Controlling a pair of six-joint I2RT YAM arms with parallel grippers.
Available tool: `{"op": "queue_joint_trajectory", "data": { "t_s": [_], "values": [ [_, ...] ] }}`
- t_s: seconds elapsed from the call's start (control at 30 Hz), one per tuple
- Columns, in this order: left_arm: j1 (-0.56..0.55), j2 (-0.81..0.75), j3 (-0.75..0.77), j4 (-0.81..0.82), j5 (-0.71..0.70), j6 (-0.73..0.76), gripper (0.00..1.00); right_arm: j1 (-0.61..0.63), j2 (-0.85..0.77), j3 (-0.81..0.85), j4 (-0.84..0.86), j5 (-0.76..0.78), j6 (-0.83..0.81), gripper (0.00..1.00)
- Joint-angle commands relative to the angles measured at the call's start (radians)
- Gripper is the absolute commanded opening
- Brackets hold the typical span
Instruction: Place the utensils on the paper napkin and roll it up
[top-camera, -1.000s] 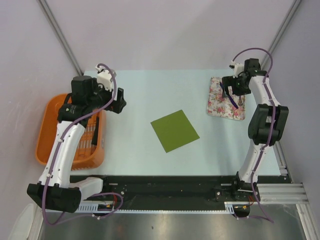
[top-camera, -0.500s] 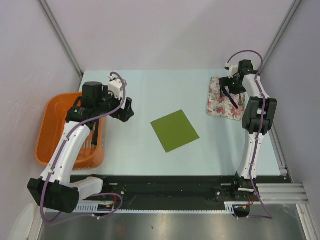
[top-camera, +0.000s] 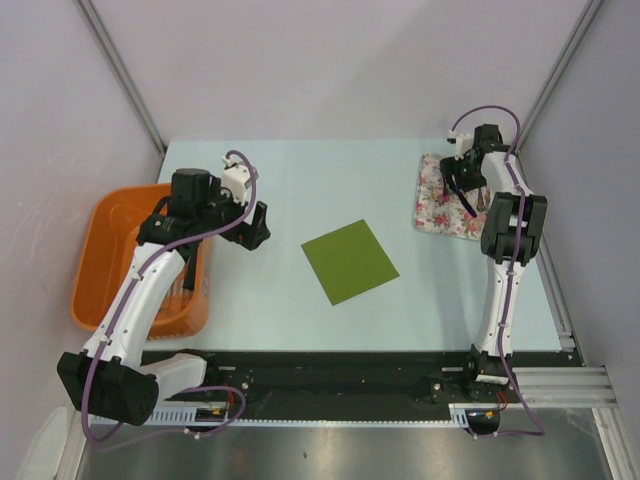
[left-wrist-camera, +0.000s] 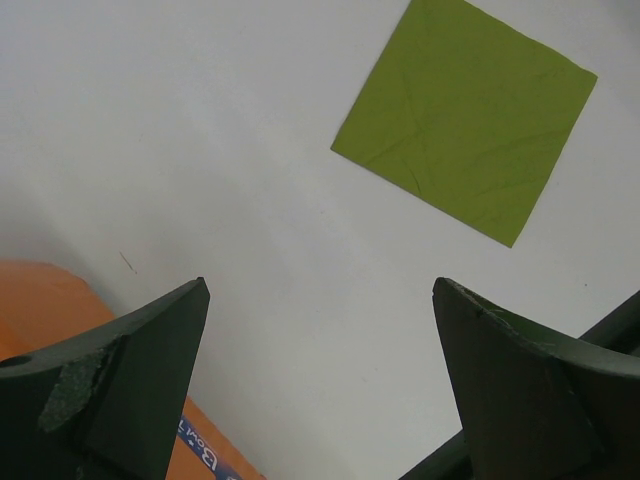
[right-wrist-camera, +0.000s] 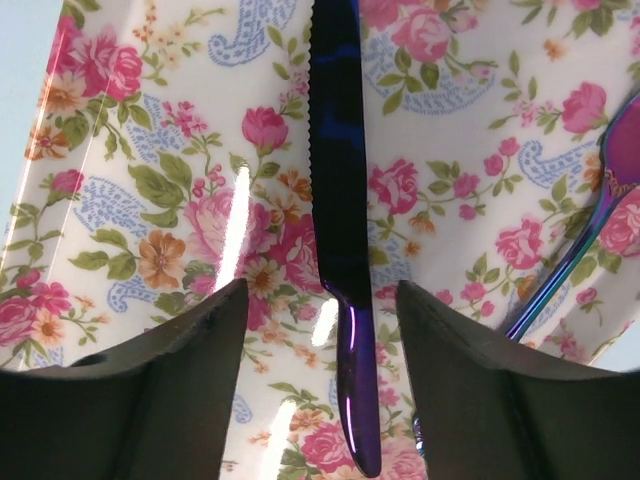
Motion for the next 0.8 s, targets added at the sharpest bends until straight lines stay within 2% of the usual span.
{"op": "queue_joint_trajectory", "data": {
  "t_s": [0.0, 0.13, 0.37, 0.5, 0.57, 0.6, 0.63, 0.77],
  "values": [
    [-0.009, -0.007, -0.007, 0.027, 0.001, 0.021, 1.0, -0.012, 0.004, 0.012, 0.004, -0.01, -0.022, 0.57],
    [-0.009, -0.014, -0.014, 0.034, -0.01, 0.026, 1.0, -0.01, -0.013, -0.021, -0.024, -0.02, -0.044, 0.43],
    [-0.011, -0.014, -0.013, 0.034, -0.004, 0.041, 1.0, -0.01, -0.04, -0.073, -0.059, -0.021, -0.065, 0.37],
    [-0.046, -0.014, -0.022, 0.068, -0.045, 0.024, 1.0, -0.01, -0.04, -0.079, -0.079, -0.011, -0.065, 0.28],
    [-0.072, -0.011, -0.037, 0.1, -0.099, 0.029, 1.0, -0.012, -0.043, -0.082, -0.081, -0.01, -0.055, 0.19],
    [-0.098, -0.007, -0.04, 0.109, -0.111, 0.037, 1.0, -0.013, -0.045, -0.085, -0.084, -0.01, -0.048, 0.07],
    [-0.114, 0.001, -0.043, 0.116, -0.142, 0.041, 1.0, -0.012, -0.055, -0.087, -0.084, -0.01, -0.042, 0.0],
    [-0.17, 0.084, -0.028, 0.157, -0.203, 0.043, 0.99, -0.012, -0.095, -0.107, -0.081, -0.024, -0.007, 0.0]
  ]
}}
